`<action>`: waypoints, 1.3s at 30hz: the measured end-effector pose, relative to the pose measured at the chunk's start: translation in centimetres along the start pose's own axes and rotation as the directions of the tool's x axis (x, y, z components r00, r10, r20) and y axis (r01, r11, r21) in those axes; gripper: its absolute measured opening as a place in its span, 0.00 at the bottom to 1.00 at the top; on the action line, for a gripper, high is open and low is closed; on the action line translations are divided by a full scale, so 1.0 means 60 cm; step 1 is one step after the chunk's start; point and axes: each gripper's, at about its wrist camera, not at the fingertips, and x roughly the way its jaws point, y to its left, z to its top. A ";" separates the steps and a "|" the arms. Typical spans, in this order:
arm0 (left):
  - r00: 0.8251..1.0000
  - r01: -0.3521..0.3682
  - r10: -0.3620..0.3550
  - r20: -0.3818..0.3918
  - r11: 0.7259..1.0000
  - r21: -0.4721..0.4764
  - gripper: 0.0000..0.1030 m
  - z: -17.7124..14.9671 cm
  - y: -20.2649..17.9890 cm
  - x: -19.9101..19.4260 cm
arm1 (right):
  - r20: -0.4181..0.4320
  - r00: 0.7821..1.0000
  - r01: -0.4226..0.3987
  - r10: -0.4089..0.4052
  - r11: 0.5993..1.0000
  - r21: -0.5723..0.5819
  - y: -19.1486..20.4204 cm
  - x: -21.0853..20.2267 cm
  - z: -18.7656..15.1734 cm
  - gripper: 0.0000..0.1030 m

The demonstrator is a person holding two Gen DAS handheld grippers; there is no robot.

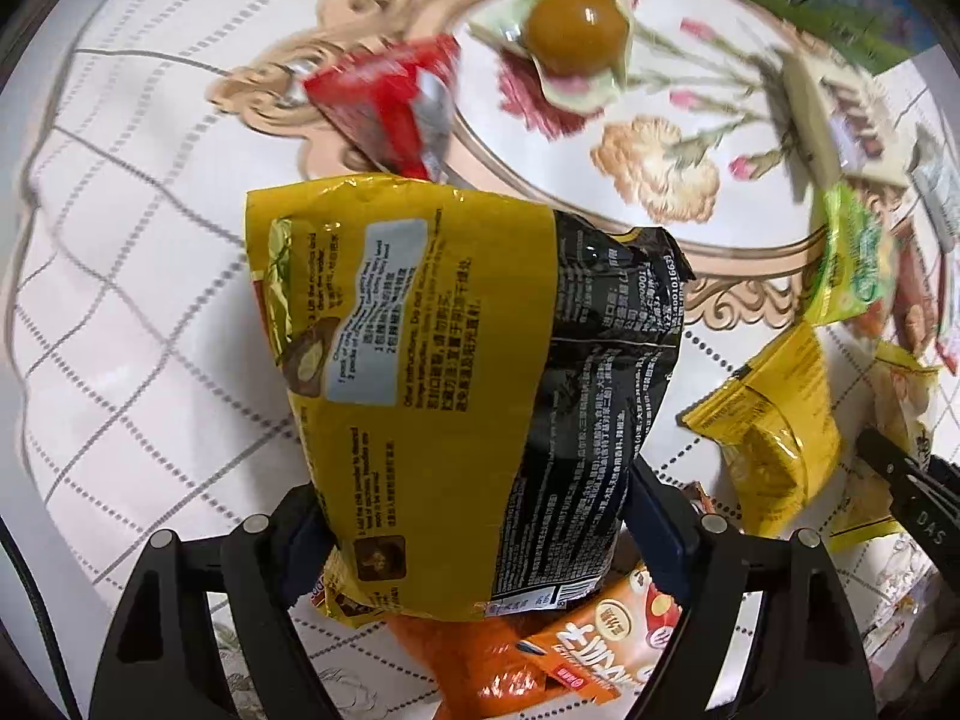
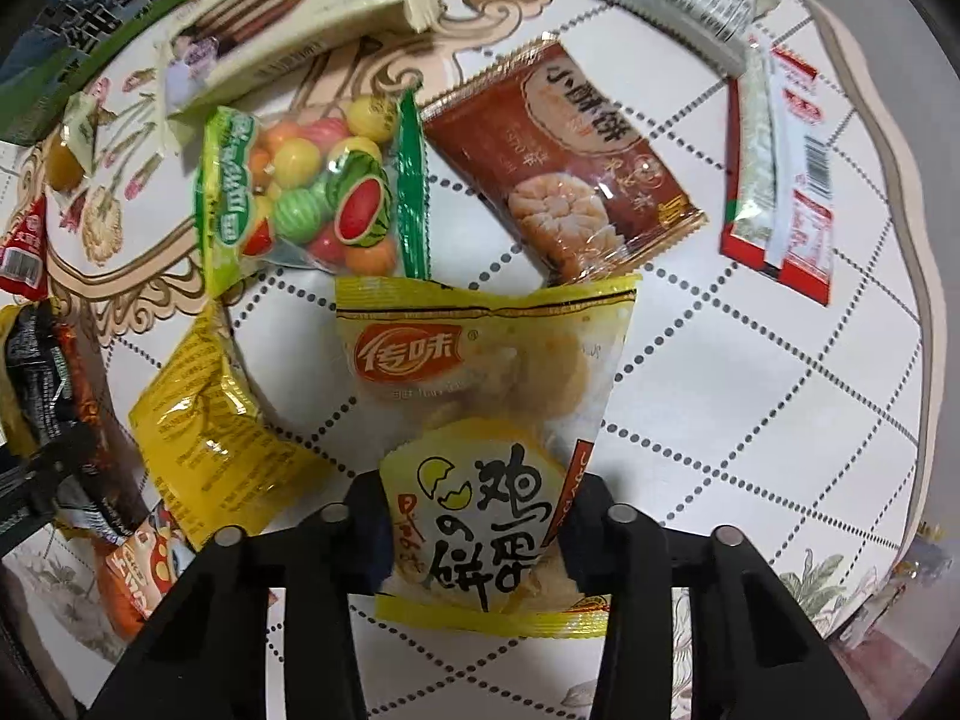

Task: Organize snacks
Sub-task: 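Carry both packets into the cardboard box and open both tools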

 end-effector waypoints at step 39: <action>0.941 0.231 -0.193 0.278 0.967 -0.109 0.76 0.312 -0.116 -0.410 | 0.325 0.887 -0.222 0.327 0.921 -0.320 0.098 -0.448 0.359 0.39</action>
